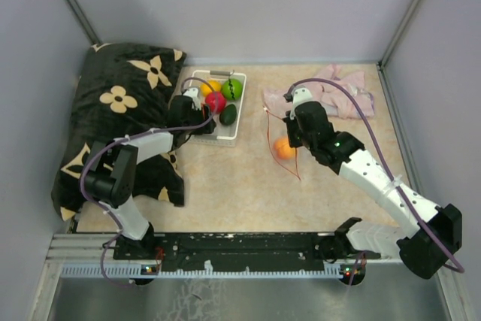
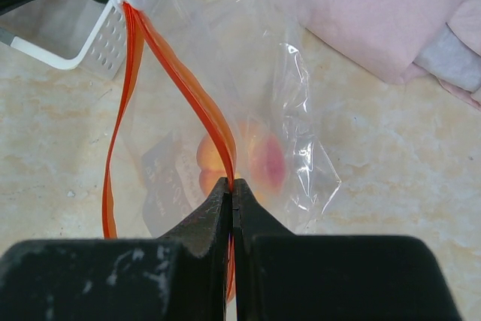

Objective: Place the food in the zip-top bag and seal the zipper
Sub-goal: Place the fake fruit in the zipper food storage bag.

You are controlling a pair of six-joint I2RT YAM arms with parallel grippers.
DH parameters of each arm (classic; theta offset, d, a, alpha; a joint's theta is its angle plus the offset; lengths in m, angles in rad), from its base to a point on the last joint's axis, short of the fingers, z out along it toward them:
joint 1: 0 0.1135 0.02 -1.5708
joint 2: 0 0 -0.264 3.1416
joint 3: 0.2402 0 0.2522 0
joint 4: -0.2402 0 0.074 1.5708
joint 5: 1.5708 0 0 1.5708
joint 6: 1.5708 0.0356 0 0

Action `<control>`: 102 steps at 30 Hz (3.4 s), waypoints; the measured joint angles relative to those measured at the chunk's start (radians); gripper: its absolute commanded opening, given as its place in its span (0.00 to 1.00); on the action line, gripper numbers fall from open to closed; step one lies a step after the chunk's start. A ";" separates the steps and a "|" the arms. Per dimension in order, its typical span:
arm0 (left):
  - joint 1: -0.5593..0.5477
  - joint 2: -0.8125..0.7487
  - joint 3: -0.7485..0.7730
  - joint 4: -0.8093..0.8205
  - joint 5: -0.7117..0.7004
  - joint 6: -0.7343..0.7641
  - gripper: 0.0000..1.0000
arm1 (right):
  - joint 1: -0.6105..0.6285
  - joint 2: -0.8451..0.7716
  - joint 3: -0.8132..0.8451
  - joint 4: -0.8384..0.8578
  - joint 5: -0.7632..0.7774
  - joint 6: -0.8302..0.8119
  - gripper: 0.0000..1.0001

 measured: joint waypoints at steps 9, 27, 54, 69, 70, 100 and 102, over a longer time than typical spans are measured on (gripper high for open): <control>-0.041 -0.188 -0.010 0.029 0.041 -0.006 0.35 | 0.000 0.012 0.001 -0.003 0.000 0.000 0.00; -0.256 -0.572 -0.201 0.176 0.090 0.006 0.37 | 0.003 0.057 0.142 -0.114 -0.036 0.048 0.00; -0.500 -0.350 -0.304 0.807 0.229 0.151 0.37 | 0.101 0.151 0.188 -0.148 -0.074 0.124 0.00; -0.502 -0.194 -0.271 0.673 0.150 0.273 0.40 | 0.101 0.151 0.211 -0.152 -0.087 0.124 0.00; -0.502 -0.194 -0.262 0.655 0.134 0.276 0.41 | 0.101 0.151 0.211 -0.152 -0.087 0.124 0.00; -0.499 -0.105 0.176 -0.079 -0.121 -0.171 0.75 | 0.100 0.119 0.154 -0.108 -0.155 0.177 0.00; -0.499 -0.105 0.174 -0.083 -0.120 -0.182 0.78 | 0.100 0.111 0.145 -0.104 -0.154 0.178 0.00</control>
